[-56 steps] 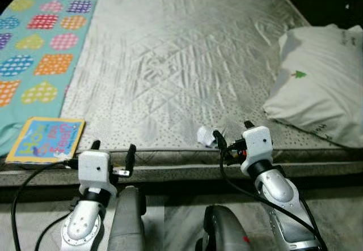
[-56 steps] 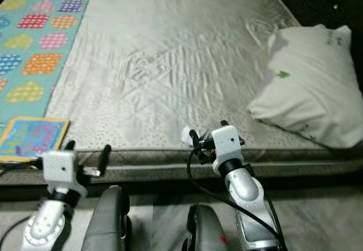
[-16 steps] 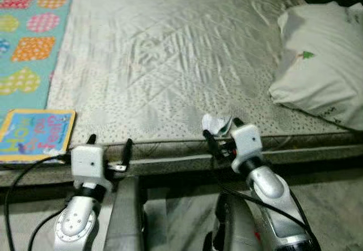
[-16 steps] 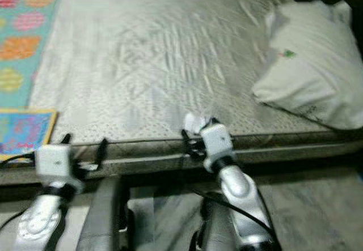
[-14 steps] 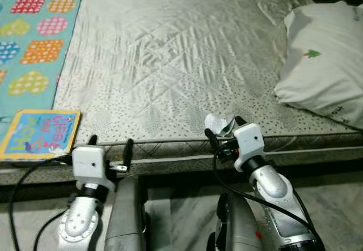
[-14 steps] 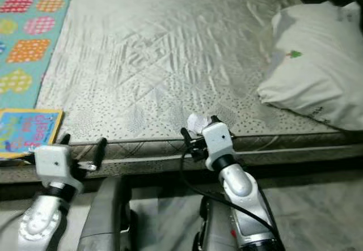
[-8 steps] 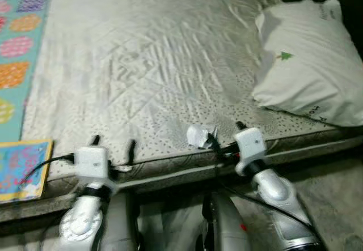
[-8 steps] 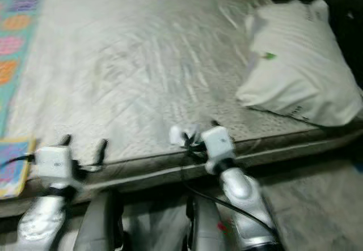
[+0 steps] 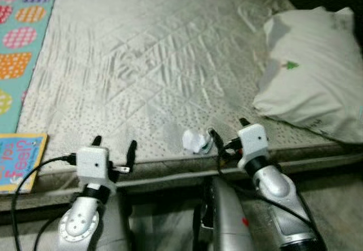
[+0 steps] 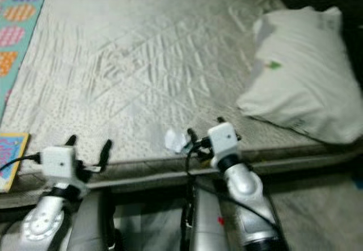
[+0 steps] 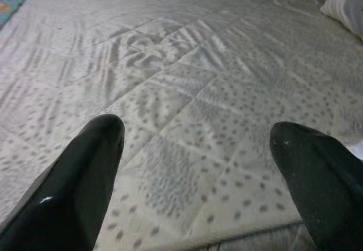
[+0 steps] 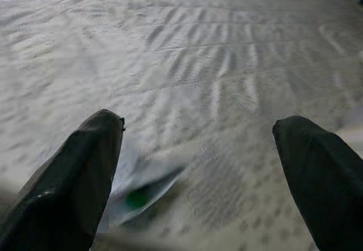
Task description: Clean up the room
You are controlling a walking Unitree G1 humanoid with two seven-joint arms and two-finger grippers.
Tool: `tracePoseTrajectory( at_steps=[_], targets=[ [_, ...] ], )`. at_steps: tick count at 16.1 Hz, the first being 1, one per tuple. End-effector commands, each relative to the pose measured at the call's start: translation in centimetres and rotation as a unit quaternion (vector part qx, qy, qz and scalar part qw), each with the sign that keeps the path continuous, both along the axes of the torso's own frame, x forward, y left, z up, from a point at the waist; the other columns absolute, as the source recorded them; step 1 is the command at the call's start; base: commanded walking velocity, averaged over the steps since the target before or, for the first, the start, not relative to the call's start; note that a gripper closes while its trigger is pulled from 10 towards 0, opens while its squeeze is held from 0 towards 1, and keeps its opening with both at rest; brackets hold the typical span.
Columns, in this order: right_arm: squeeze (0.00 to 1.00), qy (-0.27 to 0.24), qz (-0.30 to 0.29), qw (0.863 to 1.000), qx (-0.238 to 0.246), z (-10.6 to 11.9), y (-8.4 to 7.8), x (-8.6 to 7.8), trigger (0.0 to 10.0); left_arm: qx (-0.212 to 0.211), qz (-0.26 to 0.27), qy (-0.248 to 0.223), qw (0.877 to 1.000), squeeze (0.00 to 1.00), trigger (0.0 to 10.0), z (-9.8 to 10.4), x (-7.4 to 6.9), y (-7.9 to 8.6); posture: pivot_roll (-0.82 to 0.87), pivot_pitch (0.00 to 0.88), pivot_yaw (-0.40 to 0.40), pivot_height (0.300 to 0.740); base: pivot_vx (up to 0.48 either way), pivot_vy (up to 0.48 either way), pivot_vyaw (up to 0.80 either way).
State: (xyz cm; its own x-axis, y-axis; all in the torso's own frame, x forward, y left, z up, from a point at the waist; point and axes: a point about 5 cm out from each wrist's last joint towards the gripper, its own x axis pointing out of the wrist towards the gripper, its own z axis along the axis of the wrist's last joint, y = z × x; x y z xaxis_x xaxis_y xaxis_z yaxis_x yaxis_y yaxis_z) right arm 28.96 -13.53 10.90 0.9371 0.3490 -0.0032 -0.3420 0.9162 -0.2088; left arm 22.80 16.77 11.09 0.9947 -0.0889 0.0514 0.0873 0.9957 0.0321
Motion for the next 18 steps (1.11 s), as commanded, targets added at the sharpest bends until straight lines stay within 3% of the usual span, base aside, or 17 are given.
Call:
tracePoseTrajectory(
  at_steps=[1,6,11,14,18],
  targets=[
    [0.0,0.018,0.0,1.0,-0.007,-0.7,-0.4,-0.2,10.0,-0.005,0.0,0.004,1.0,0.0,10.0,-0.1,-0.1,-0.1,0.03,0.234,-0.064,0.555,0.0,0.0,0.0],
    [0.0,0.026,0.014,1.0,-0.01,-1.0,-0.3,-0.3,10.0,-0.006,0.004,0.005,1.0,0.0,10.0,-0.1,-0.1,-0.1,0.03,0.236,-0.067,0.525,0.0,0.0,0.0],
    [0.0,0.039,0.025,0.999,-0.016,-1.4,-0.1,-0.4,10.0,-0.007,0.008,0.005,1.0,0.0,10.0,-0.1,-0.2,-0.1,0.03,0.239,-0.069,0.525,0.0,0.0,0.0],
    [0.0,0.092,0.07,0.993,-0.016,-2.0,1.0,0.0,10.0,-0.007,0.018,-0.001,1.0,0.0,10.0,0.4,-0.4,0.0,0.04,0.263,-0.074,0.525,0.0,0.0,0.0],
    [0.0,0.098,0.082,0.991,0.031,-1.1,2.9,1.8,10.0,-0.01,0.023,-0.001,1.0,0.0,10.0,0.8,-0.8,0.0,0.07,0.293,-0.079,0.525,0.0,0.0,0.0]
  ],
)
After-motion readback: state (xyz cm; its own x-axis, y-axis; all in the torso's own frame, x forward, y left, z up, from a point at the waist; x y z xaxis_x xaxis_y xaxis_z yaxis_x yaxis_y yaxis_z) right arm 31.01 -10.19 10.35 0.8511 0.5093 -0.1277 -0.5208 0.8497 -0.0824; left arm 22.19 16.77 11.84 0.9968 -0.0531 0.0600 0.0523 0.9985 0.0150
